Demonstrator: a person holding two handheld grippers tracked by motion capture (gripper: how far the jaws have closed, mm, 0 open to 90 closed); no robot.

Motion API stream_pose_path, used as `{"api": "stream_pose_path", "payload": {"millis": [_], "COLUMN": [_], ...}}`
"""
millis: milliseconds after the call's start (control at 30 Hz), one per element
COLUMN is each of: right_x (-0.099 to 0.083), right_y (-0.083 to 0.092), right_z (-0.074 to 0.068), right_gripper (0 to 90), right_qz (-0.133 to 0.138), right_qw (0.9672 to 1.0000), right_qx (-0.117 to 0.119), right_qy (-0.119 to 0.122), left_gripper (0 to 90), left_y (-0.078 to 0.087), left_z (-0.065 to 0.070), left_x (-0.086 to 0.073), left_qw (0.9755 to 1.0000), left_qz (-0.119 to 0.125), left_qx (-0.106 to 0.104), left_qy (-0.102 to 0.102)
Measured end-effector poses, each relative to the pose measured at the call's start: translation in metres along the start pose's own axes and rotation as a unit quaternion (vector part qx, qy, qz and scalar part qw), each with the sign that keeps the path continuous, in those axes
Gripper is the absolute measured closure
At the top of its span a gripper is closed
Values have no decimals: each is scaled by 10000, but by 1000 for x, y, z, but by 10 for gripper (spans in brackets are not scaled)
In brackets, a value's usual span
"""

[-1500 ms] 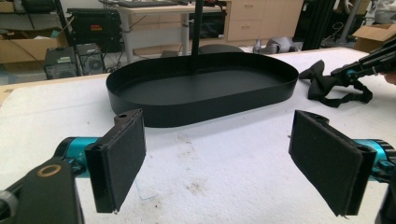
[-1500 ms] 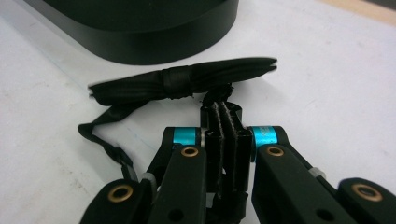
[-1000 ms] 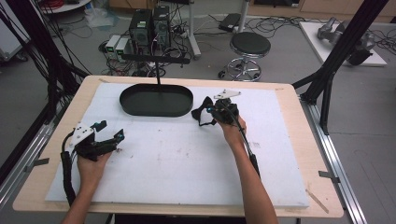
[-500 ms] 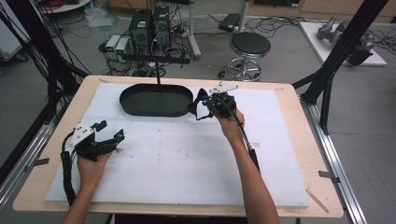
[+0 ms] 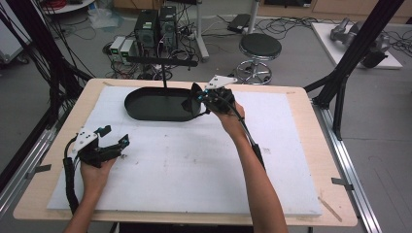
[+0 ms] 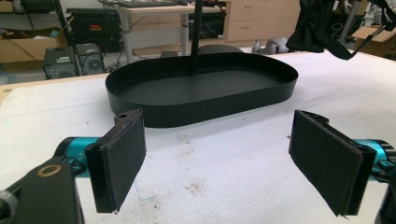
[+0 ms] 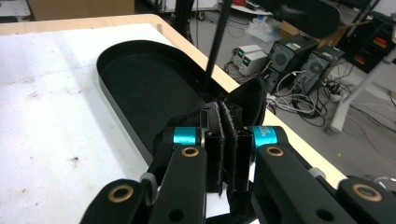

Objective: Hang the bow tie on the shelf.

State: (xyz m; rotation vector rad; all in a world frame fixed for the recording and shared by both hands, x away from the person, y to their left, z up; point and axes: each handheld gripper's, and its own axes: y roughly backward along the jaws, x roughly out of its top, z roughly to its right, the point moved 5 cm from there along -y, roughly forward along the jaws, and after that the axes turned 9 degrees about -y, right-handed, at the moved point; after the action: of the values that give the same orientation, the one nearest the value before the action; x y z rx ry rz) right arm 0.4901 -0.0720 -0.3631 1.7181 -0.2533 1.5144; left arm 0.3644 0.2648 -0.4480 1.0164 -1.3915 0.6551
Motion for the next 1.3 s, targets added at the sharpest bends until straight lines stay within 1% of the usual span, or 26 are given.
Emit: {"api": "stream_pose_path", "payload": {"millis": [100, 133, 333, 400, 467, 667, 700, 767, 833, 867, 967, 1033, 1067, 1133, 1300], "right_x": [6, 8, 21, 25, 28, 33, 37, 40, 45, 47, 48, 50, 51, 55, 56], "right_y": [-5, -7, -17, -19, -22, -26, -27, -28, -29, -29, -30, -31, -32, -32, -34], "right_z": [-3, -4, -7, -7, -7, -7, -6, -7, -5, -3, 1, 4, 5, 5, 9], "right_gripper": [879, 879, 879, 879, 879, 879, 879, 879, 879, 879, 879, 879, 879, 879, 879], "right_qz": [7, 44, 47, 97, 80, 104, 117, 123, 187, 197, 206, 134, 142, 231, 257], "right_qw": [10000, 9999, 9998, 9996, 9996, 9995, 9995, 9993, 9991, 9992, 9993, 9994, 9993, 9991, 9990], "right_qx": [45, 45, 73, 65, 81, 55, 77, 32, 21, 4, -45, -77, -120, -115, -183], "right_qy": [70, 131, 170, 238, 258, 301, 300, 347, 378, 357, 315, 305, 336, 331, 305], "left_gripper": [191, 191, 191, 191, 191, 191, 191, 191, 191, 191, 191, 191, 191, 191, 191], "left_y": [0, 0, 0, 0, 0, 0, 0, 0, 0, 0, 0, 0, 0, 0, 0], "left_z": [0, 0, 0, 0, 0, -1, -1, -1, -1, -1, -1, -1, -1, -1, -1], "left_x": [0, 0, 0, 0, 0, 0, 0, 0, 0, 0, 0, 0, 0, 0, 0], "left_qw": [10000, 10000, 10000, 10000, 10000, 10000, 10000, 10000, 10000, 10000, 10000, 10000, 10000, 10000, 10000], "left_qz": [-4, -1, -3, -5, 11, 11, 10, 7, 5, 23, 7, -1, -1, 8, 6], "left_qx": [-3, -5, -8, -8, 3, 7, 7, 8, 2, 4, 1, -1, -1, 3, 1], "left_qy": [-6, -1, 1, -1, 7, 13, 14, 20, 28, 52, 33, 26, 26, 36, 28]}}
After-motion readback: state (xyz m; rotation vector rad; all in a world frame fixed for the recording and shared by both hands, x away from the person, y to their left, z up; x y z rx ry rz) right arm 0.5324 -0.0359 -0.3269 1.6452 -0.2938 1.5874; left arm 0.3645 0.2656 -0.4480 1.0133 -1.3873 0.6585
